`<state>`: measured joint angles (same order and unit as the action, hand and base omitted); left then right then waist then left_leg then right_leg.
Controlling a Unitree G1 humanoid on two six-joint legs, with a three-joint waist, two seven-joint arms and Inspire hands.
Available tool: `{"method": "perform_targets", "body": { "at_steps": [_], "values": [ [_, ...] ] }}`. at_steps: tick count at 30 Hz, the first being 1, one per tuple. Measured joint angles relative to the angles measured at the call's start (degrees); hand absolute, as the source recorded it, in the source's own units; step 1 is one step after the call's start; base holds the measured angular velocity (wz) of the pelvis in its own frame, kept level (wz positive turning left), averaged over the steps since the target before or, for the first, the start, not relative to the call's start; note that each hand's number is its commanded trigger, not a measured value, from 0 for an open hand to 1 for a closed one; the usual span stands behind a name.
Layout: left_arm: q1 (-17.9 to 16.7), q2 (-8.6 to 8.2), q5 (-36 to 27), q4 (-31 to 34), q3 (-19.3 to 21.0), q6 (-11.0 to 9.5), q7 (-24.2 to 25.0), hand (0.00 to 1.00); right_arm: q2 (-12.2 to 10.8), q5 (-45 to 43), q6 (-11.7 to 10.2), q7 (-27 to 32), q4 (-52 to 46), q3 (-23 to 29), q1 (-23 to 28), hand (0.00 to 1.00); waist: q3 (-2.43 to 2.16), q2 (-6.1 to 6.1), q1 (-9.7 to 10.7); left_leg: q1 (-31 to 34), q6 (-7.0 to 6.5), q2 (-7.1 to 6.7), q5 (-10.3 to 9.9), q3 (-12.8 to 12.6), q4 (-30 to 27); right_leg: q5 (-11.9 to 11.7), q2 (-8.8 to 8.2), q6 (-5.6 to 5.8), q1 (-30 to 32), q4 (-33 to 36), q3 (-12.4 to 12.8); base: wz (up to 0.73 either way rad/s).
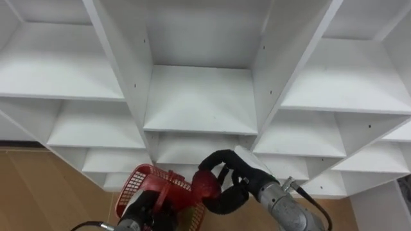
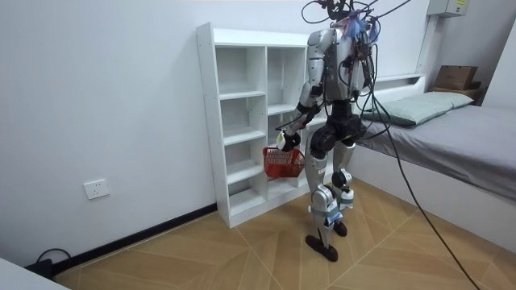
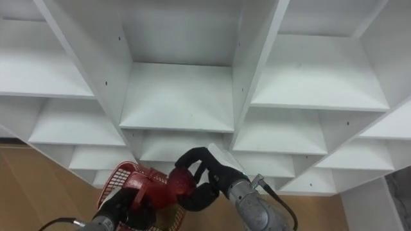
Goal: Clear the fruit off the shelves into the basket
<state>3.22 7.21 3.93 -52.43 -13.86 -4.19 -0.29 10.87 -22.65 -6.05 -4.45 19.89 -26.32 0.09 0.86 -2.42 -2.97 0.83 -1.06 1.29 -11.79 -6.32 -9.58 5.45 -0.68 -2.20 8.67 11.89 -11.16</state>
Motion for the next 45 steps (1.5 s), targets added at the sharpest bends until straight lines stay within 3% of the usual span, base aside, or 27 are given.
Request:
{"method": "perform_targets", "body": {
  "at_steps": [14,15,16,17,34,45],
  "values": [
    [1.23,-0.29,0.0,0.21,-0.52,-0.02,0.07,1.0,-0.09,-0.15,0.02,-2.97,-0.04,-0.01,-0.02,1.0,0.1,0.21,-0.51,0.04,0.0,0.02,0.0,0.16,-0.01,-0.01,0.01,0.0,-0.04,0.06,0.1,0.0],
    [1.23,-0.39,0.0,0.21,-0.54,-0.02,0.07,1.0,-0.08,-0.15,0.02,-3.12,-0.05,0.0,-0.03,0.77,0.12,0.25,-0.53,0.03,0.0,0.01,0.0,0.14,-0.01,-0.01,0.0,0.0,-0.03,0.09,0.11,0.0],
    [1.22,-0.68,0.02,0.21,-0.57,-0.02,0.07,1.0,-0.08,-0.15,0.04,-3.4,-0.05,0.0,-0.02,0.42,0.14,0.31,-0.55,0.03,0.0,0.0,0.0,0.13,-0.01,-0.01,-0.03,0.0,0.0,0.16,0.14,0.0],
    [1.22,-0.85,0.04,0.21,-0.57,-0.02,0.08,1.0,-0.11,-0.15,0.1,-3.6,-0.05,0.01,-0.03,0.0,0.15,0.33,-0.55,0.04,0.0,0.0,0.0,0.13,-0.02,0.0,-0.05,0.0,0.07,0.28,0.14,0.0],
    [1.02,-2.42,0.05,2.12,-0.95,0.08,1.36,1.0,-0.17,-0.34,1.28,-6.44,-0.03,0.05,0.37,0.0,0.11,0.29,-0.54,0.58,-0.01,-0.03,0.0,0.19,-1.16,0.12,-0.27,-0.05,0.56,1.29,0.37,0.0],
    [1.04,-1.96,0.1,2.87,-0.88,0.1,2.48,1.0,-0.14,-0.29,1.76,-6.11,0.15,0.05,1.04,0.0,-0.17,-0.14,-0.61,0.4,-0.01,-0.07,0.0,0.07,-1.54,0.23,-0.26,-0.15,0.59,1.92,0.9,0.0]
  ]
}}
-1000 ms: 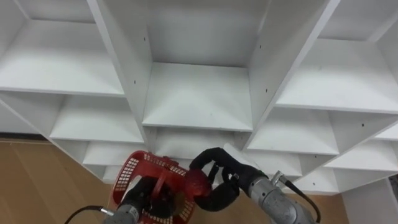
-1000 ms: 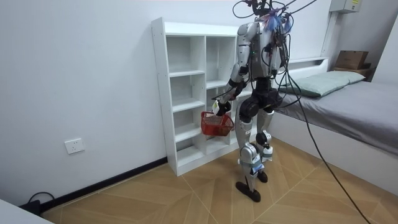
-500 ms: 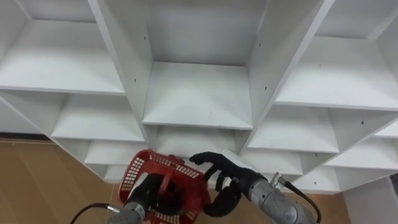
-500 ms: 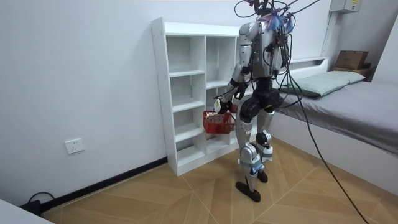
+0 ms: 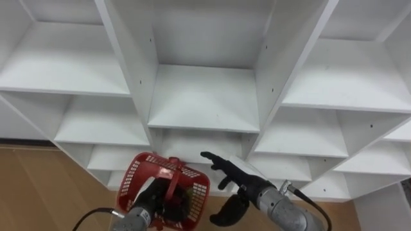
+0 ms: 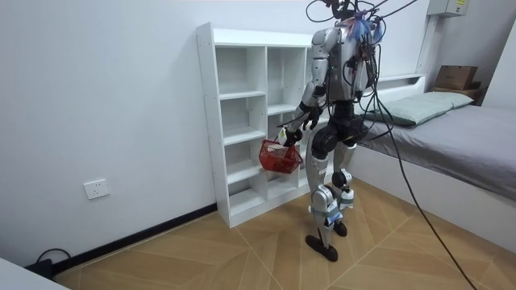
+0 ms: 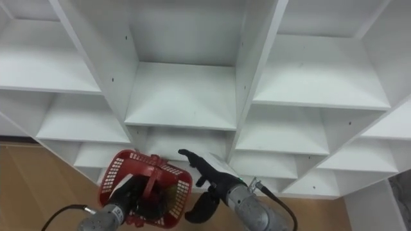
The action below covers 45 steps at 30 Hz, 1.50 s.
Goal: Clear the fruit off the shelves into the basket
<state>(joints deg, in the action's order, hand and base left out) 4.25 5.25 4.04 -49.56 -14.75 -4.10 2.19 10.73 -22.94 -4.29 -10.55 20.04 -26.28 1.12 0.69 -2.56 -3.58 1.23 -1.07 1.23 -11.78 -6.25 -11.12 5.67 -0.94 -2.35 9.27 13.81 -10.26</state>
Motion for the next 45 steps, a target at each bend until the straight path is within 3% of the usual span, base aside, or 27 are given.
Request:
{"method": "perform_targets", "body": {
  "at_steps": [16,21,23,32,34,38,45],
  "values": [
    [-0.47,0.11,-0.03,-0.01,-0.02,0.0,0.62,1.0,0.07,0.55,0.27,1.83,2.63,0.66,0.75,0.0,-0.03,-0.18,0.14,-1.35,0.02,0.05,0.0,0.33,1.12,-0.09,0.21,0.0,-1.9,-1.18,-0.91,0.02],
    [-0.9,0.81,0.04,-3.15,0.42,-0.03,0.36,1.0,-0.19,-0.14,0.06,4.46,4.66,2.59,2.3,0.0,-0.23,-0.13,0.14,-2.17,0.02,0.09,0.0,0.26,1.68,-0.07,0.46,0.14,-2.49,-1.86,-0.91,0.0],
    [-3.4,1.46,0.09,-3.49,1.29,0.0,-0.33,1.0,-0.68,0.05,-0.92,6.06,8.01,4.59,3.47,0.0,-0.28,-0.01,0.54,-2.94,0.01,0.13,0.0,0.39,1.71,-0.08,0.4,0.21,-3.53,-2.36,-1.03,0.0],
    [-11.45,2.64,0.07,-5.67,6.78,0.03,-3.28,1.0,-1.23,4.95,-1.36,10.67,22.39,12.85,7.75,0.0,-0.52,0.47,1.8,-4.0,0.01,0.08,-0.02,0.86,2.61,0.11,0.44,0.5,-5.27,-3.63,-1.47,0.04],
    [-12.5,2.98,0.09,-6.08,8.11,0.06,-4.55,1.0,-1.23,6.01,-1.38,12.02,25.12,14.29,8.69,0.0,-0.81,0.57,1.77,-4.07,0.01,0.12,-0.02,0.75,2.88,0.08,0.57,0.53,-5.33,-3.89,-1.37,0.02],
    [-14.88,3.28,0.02,-6.64,10.39,-0.05,-7.09,1.0,-1.59,10.55,-2.02,14.02,32.13,16.99,9.22,0.0,-0.82,0.77,1.88,-5.13,0.05,0.28,-0.05,0.73,3.71,0.09,1.05,0.54,-6.32,-4.21,-1.34,0.01],
    [-15.92,3.2,0.18,-10.35,15.55,0.06,-9.17,1.0,-1.85,24.02,-2.11,14.63,40.15,21.43,9.58,0.0,-0.68,0.7,1.91,-6.09,0.15,0.36,-0.29,0.96,3.65,0.12,1.07,0.53,-7.21,-4.3,-1.0,0.0]
  ]
}}
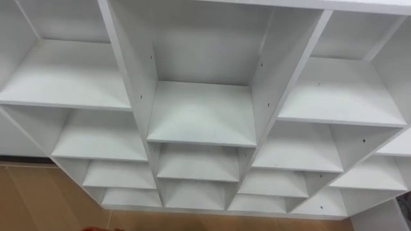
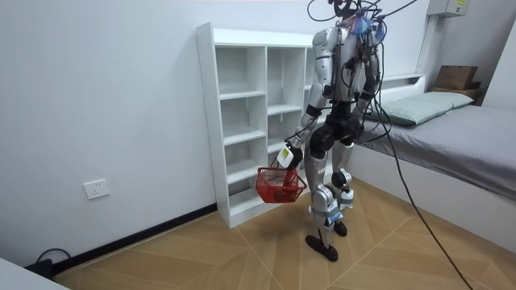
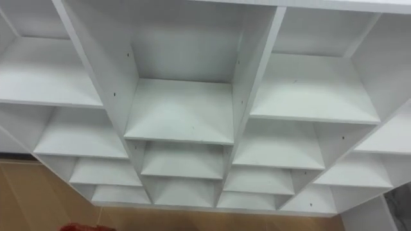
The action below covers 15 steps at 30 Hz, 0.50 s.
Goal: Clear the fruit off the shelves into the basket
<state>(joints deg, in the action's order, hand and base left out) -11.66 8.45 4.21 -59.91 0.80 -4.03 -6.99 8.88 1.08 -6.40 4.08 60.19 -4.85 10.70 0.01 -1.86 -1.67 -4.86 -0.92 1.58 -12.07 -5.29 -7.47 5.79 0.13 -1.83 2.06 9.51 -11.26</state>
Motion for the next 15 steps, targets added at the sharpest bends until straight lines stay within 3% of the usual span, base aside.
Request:
{"method": "perform_targets", "body": {
  "at_steps": [9,15],
  "values": [
    [-1.31,-0.07,1.54,-0.62,2.39,0.54,-1.31,1.0,-0.19,5.37,0.36,-0.01,7.07,3.67,0.97,0.0,0.32,0.72,1.26,-1.19,-0.09,-0.02,-0.56,0.32,0.09,0.47,0.09,0.27,-1.36,0.05,0.02,0.01],
    [-1.27,-0.57,4.94,-0.54,2.41,3.09,-1.34,1.0,-0.19,1.01,3.89,0.23,8.97,3.89,1.69,0.0,0.27,1.66,1.94,-2.47,-0.31,-0.16,-0.77,0.36,0.17,0.86,0.22,0.56,-2.28,0.26,0.14,0.0]
  ]
}}
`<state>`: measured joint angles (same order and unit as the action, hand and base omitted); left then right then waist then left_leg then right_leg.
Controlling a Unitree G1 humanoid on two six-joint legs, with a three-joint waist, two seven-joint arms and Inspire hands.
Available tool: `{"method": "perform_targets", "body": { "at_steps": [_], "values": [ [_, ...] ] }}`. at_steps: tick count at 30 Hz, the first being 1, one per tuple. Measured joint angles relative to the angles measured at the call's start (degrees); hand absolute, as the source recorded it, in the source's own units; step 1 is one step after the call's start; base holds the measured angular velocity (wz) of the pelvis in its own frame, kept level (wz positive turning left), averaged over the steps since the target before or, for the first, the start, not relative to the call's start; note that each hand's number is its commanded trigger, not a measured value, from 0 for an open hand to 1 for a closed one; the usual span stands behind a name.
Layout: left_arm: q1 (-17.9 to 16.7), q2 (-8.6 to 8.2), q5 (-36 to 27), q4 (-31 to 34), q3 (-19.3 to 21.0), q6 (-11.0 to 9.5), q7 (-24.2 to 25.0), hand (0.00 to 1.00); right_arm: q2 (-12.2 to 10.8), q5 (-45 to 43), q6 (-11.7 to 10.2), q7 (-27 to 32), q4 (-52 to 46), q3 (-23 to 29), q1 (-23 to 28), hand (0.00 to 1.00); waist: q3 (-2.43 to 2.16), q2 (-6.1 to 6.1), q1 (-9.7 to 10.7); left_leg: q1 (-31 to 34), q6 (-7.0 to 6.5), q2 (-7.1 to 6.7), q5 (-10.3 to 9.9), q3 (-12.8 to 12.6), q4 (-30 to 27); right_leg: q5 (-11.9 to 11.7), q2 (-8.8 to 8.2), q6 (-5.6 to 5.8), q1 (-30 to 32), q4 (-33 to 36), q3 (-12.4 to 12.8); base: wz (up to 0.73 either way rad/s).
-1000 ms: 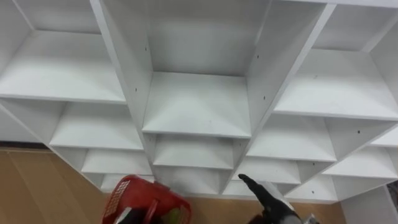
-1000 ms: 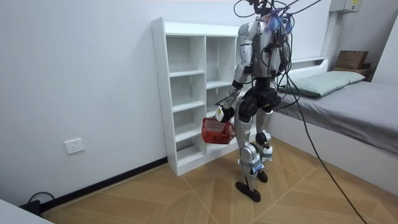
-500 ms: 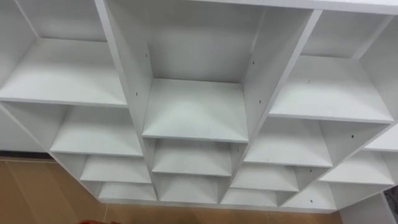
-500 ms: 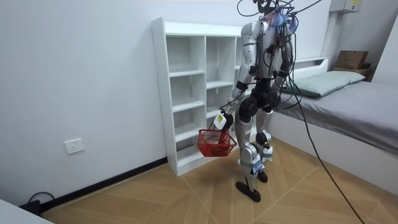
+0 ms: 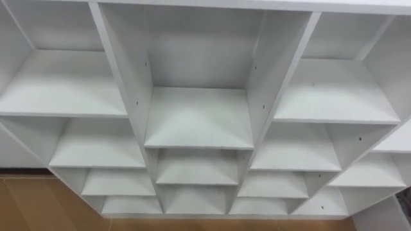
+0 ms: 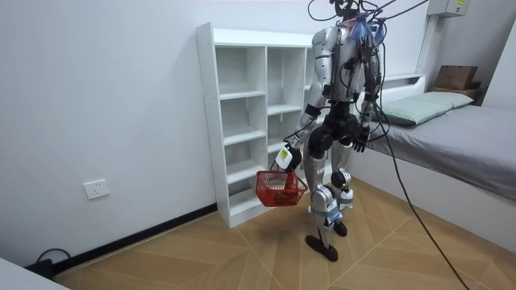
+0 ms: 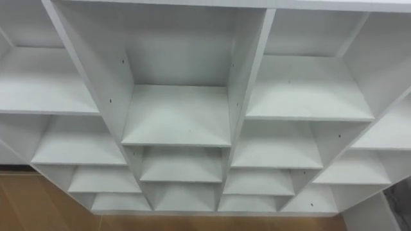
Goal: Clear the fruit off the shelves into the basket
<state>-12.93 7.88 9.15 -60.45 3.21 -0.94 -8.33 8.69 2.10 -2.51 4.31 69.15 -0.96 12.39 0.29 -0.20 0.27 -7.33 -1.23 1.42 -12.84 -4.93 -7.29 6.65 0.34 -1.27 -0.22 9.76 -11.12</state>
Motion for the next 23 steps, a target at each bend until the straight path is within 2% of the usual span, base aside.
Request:
{"method": "perform_targets", "body": {
  "at_steps": [3,5,11,23],
  "values": [
    [0.16,-0.6,0.76,-0.02,0.0,1.22,-0.13,1.0,-0.23,-5.71,1.73,0.36,1.75,-0.17,-0.19,0.0,-0.01,0.27,-0.02,-0.31,-0.13,-0.05,-0.23,-0.06,0.0,0.18,-0.01,0.14,-0.14,0.21,0.08,-0.01],
    [0.37,-0.66,2.52,-0.03,0.01,2.03,-0.27,1.0,-0.43,-10.17,3.67,0.38,2.7,-0.32,-0.45,0.0,0.0,0.23,-0.03,-0.37,-0.18,-0.04,-0.33,-0.18,0.0,0.33,-0.02,0.18,-0.05,0.45,0.12,0.0],
    [0.57,-0.9,4.29,-0.04,-0.05,3.68,-2.02,1.0,-0.58,-15.75,7.33,0.26,1.59,-1.66,-0.59,0.0,0.0,0.21,-0.23,-0.94,-0.17,-0.01,-0.54,-0.5,0.0,0.69,-0.04,0.19,-0.26,0.98,0.24,-0.01],
    [-0.15,-0.93,9.46,0.27,-0.12,6.57,-2.63,1.0,-0.86,-18.98,8.96,0.69,-0.29,-2.28,-1.07,0.0,-0.04,0.24,-0.58,-1.4,-0.17,-0.02,-0.6,0.14,-0.14,0.93,-0.13,0.21,-0.9,1.08,-0.17,0.02]
  ]
}}
